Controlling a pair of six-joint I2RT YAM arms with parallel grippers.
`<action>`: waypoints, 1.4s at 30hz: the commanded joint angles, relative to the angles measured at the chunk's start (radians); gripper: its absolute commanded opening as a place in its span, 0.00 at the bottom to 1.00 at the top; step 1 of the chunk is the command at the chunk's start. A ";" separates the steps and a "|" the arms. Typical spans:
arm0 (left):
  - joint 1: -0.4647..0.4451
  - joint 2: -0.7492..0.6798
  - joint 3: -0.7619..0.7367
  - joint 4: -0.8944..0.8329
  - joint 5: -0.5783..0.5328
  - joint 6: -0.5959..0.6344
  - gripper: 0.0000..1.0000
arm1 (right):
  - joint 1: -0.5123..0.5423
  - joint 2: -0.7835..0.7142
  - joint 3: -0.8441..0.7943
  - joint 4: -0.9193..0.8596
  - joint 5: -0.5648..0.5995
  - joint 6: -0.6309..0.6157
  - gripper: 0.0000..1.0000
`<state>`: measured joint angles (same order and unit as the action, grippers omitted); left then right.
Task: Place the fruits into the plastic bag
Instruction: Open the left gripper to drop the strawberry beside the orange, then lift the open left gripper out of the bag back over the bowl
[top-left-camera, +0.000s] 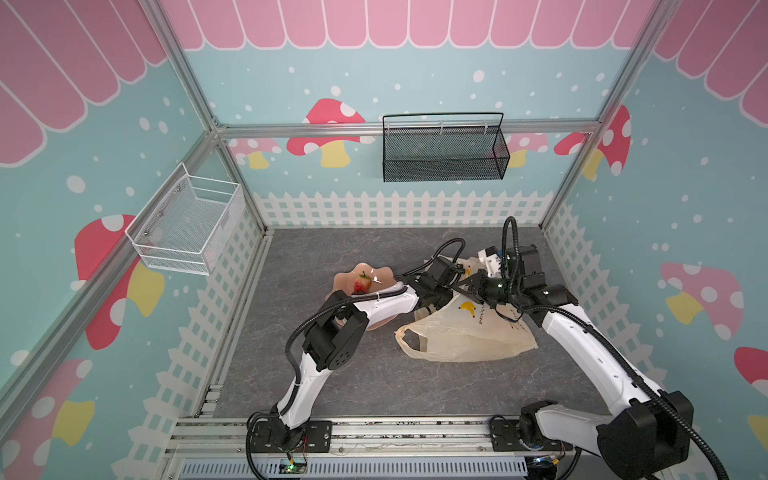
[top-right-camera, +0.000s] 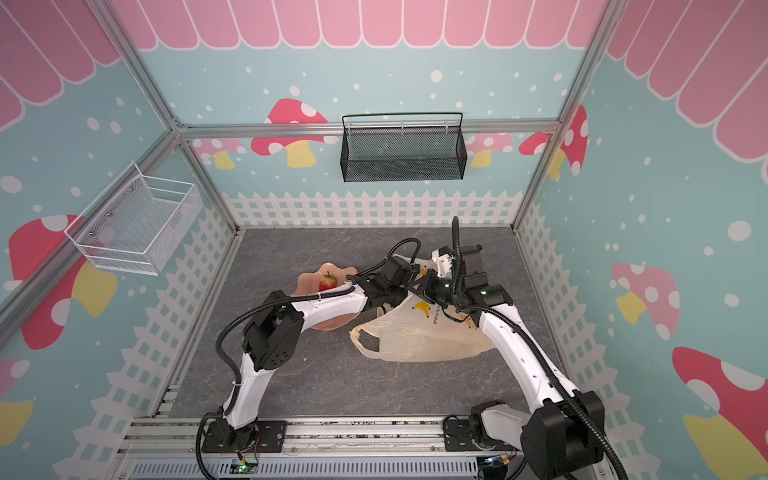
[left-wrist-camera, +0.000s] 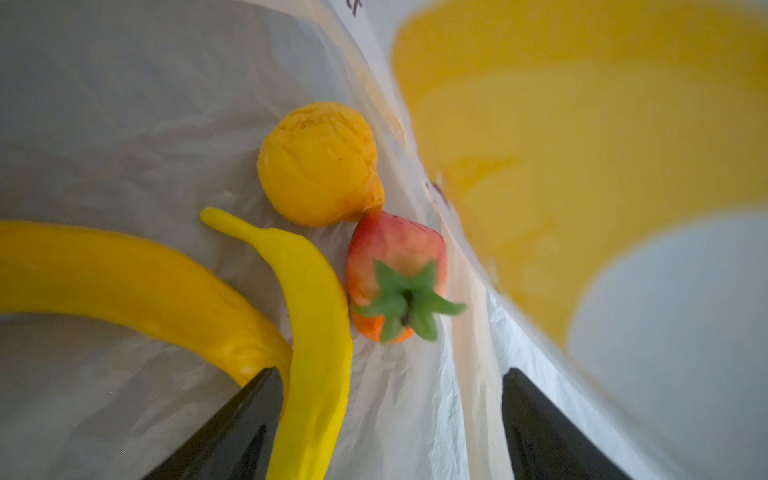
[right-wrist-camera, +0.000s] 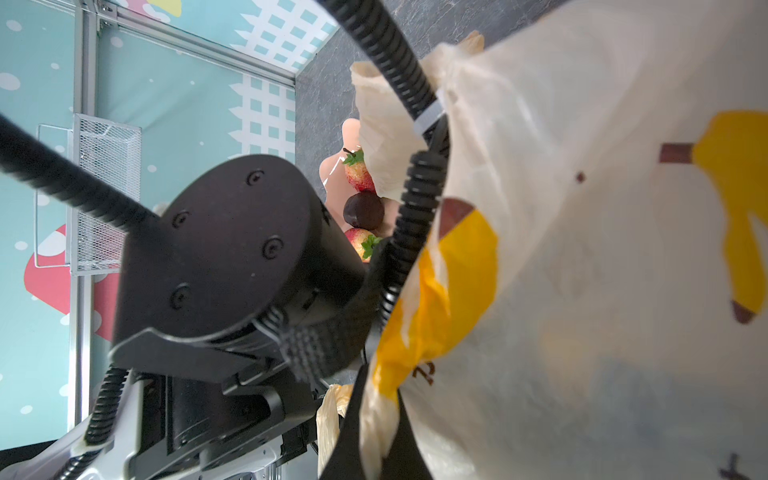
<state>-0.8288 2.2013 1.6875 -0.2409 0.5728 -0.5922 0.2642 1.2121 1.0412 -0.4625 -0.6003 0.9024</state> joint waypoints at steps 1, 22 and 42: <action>0.009 -0.062 0.023 -0.081 -0.017 0.028 0.84 | 0.010 -0.021 0.010 0.013 -0.003 0.005 0.00; 0.064 -0.266 -0.157 -0.240 -0.071 0.147 0.84 | 0.010 -0.022 0.011 0.015 0.012 0.007 0.00; 0.129 -0.422 -0.227 -0.564 -0.263 0.305 0.84 | 0.010 -0.028 0.016 0.015 0.022 0.009 0.00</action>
<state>-0.7132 1.8221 1.4784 -0.7300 0.3668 -0.3210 0.2741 1.2003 1.0412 -0.4416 -0.5911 0.9062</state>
